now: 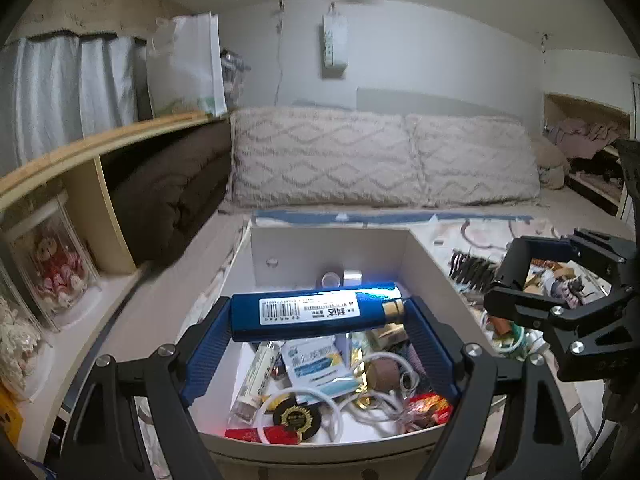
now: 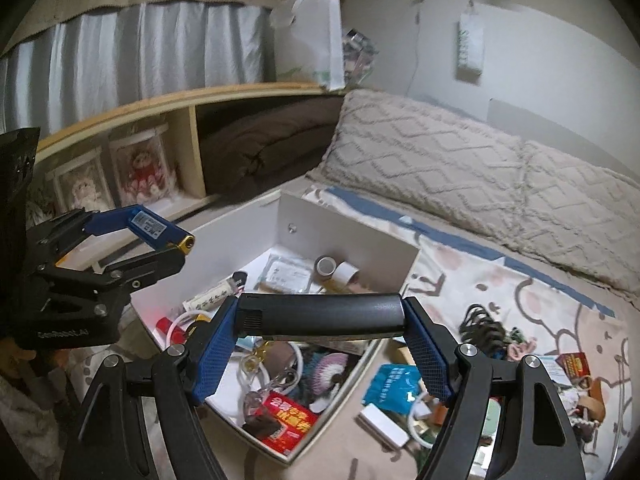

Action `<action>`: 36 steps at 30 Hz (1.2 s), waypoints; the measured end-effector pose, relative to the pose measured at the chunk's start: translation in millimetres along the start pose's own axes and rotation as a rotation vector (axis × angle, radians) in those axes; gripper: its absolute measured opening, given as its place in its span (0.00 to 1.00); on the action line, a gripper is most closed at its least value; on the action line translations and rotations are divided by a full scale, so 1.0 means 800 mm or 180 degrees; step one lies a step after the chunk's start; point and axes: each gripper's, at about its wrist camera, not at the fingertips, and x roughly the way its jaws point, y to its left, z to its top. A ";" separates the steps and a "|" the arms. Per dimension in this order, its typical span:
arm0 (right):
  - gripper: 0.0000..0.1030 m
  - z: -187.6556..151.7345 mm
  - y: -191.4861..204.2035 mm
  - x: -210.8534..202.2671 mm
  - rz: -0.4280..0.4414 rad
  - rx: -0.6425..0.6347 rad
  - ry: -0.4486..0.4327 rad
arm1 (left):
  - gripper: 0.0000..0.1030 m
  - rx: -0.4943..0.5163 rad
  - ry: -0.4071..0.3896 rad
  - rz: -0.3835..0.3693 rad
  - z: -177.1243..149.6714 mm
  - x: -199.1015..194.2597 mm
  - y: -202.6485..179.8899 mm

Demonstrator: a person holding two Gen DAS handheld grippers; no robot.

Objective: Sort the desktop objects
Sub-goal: 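Lift and carry the blue lighter and black cylinder with both grippers over the white box, then lower the blue lighter with the left gripper while the right lowers the black cylinder into the box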

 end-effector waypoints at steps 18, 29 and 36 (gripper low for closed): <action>0.77 -0.022 0.024 0.094 0.0303 -0.0063 0.1018 | 0.83 0.0104 0.0718 -0.0048 -0.016 0.068 0.009; 0.77 -0.027 0.031 0.110 0.0300 -0.0180 0.1391 | 0.83 0.0218 0.1170 -0.0039 -0.033 0.095 0.018; 0.77 -0.031 0.038 0.112 0.0314 -0.0253 0.1500 | 0.83 0.0365 0.1274 -0.0007 -0.035 0.097 0.015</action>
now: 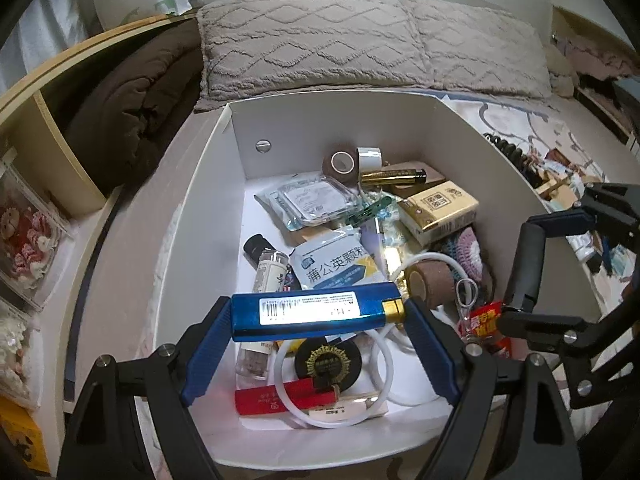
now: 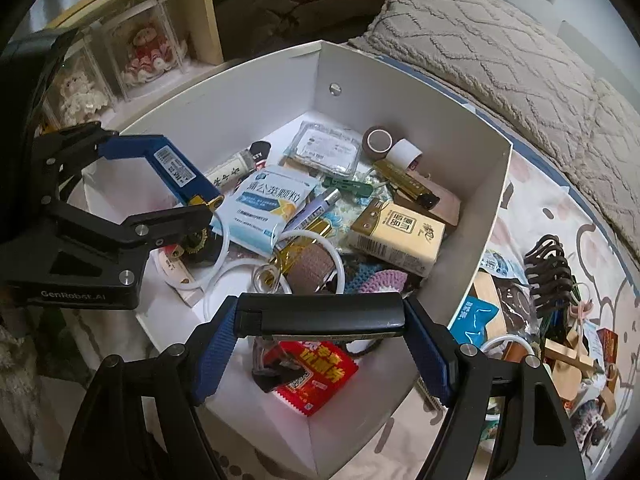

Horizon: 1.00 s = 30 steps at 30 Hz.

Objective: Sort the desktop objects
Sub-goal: 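Lower the blue lighter with the left gripper while the right lowers the black cylinder into the box, then open both grippers to drop the lighter and cylinder into the white box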

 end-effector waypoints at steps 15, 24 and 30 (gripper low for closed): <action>0.87 0.000 0.005 -0.021 -0.0099 -0.0051 -0.0148 | 0.84 -0.0018 0.0112 -0.0064 -0.004 0.000 0.001; 0.87 -0.009 0.009 -0.020 -0.0125 -0.0116 -0.0105 | 1.00 -0.0209 0.0073 -0.0223 -0.001 -0.006 0.005; 0.87 -0.012 0.008 -0.022 -0.0132 -0.0098 -0.0127 | 1.00 -0.0187 0.0062 -0.0216 -0.001 -0.008 0.002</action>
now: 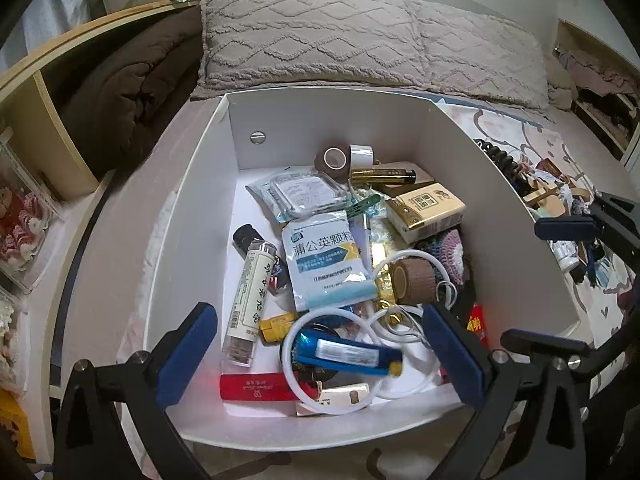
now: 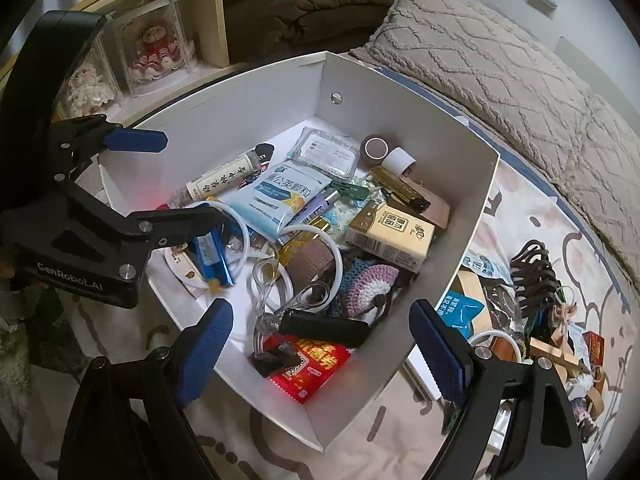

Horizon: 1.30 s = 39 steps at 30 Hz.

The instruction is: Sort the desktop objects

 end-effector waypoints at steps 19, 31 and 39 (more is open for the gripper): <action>1.00 -0.017 -0.026 -0.037 -0.0283 0.0275 -0.0502 | 1.00 0.0015 -0.0554 0.0172 -0.016 -0.039 -0.019; 1.00 -0.049 -0.047 -0.074 -0.0477 0.0491 -0.0912 | 1.00 0.0052 -0.0824 0.0201 -0.027 -0.077 -0.052; 1.00 -0.085 -0.049 -0.104 -0.0644 0.0562 -0.1211 | 1.00 0.0085 -0.1064 0.0290 -0.051 -0.104 -0.080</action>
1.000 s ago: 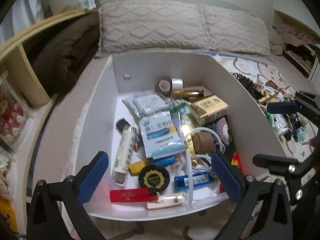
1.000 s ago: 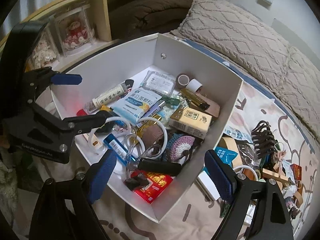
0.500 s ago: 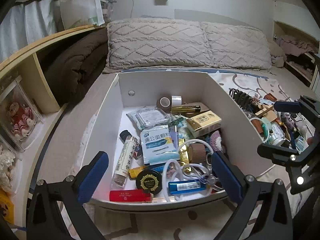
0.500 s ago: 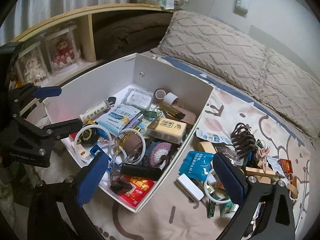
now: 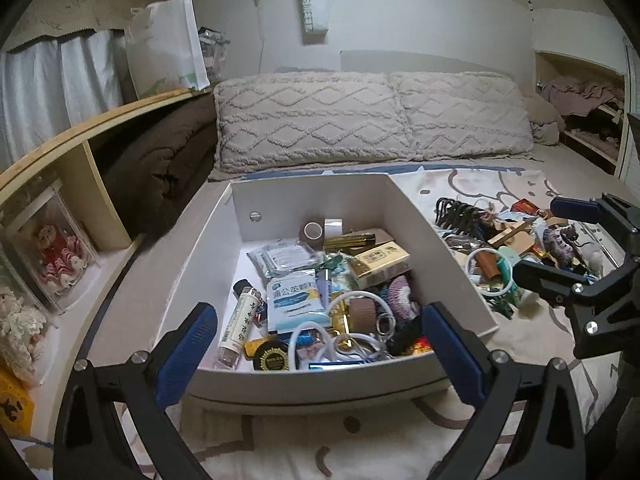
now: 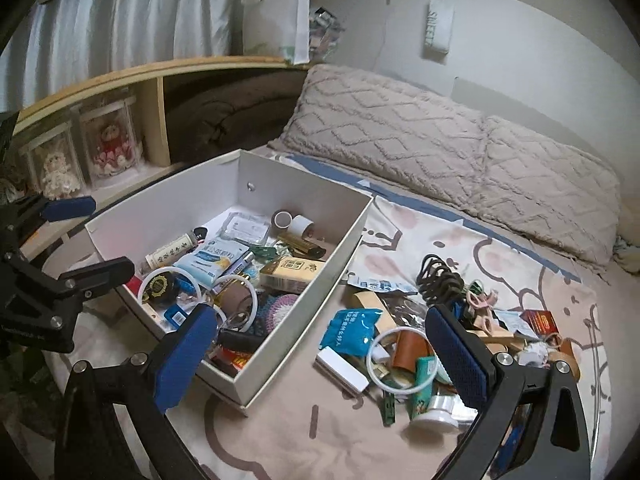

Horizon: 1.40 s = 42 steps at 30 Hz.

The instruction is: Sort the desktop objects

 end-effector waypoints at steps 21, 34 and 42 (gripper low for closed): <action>1.00 -0.067 -0.014 -0.101 -0.0096 0.0140 -0.0649 | 1.00 -0.0050 -0.0644 0.0045 -0.042 -0.100 -0.031; 1.00 -0.104 -0.018 -0.122 -0.0168 0.0217 -0.0755 | 1.00 -0.0104 -0.0618 0.0034 -0.078 -0.113 -0.049; 1.00 -0.119 -0.016 -0.123 -0.0217 0.0212 -0.0729 | 1.00 -0.0081 -0.0589 0.0062 -0.086 -0.110 -0.055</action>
